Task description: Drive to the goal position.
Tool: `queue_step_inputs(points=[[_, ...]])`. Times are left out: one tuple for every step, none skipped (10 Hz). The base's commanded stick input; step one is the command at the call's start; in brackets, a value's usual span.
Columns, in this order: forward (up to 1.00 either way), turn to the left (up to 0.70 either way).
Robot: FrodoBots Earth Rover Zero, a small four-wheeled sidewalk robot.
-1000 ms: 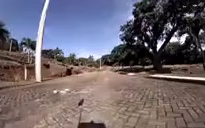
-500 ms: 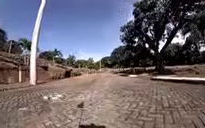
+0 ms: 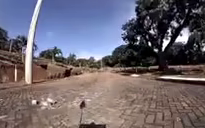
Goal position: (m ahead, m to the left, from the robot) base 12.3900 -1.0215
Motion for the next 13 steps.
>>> queue_step_inputs(points=[[1.0,0.0],[1.0,0.0],[1.0,0.0],[1.0,0.0],[1.0,0.0],[1.0,-0.27],[1.0,-0.2],[1.0,-0.12],[1.0,-0.03],[1.0,0.0],[1.0,0.0],[1.0,0.0],[1.0,0.0]])
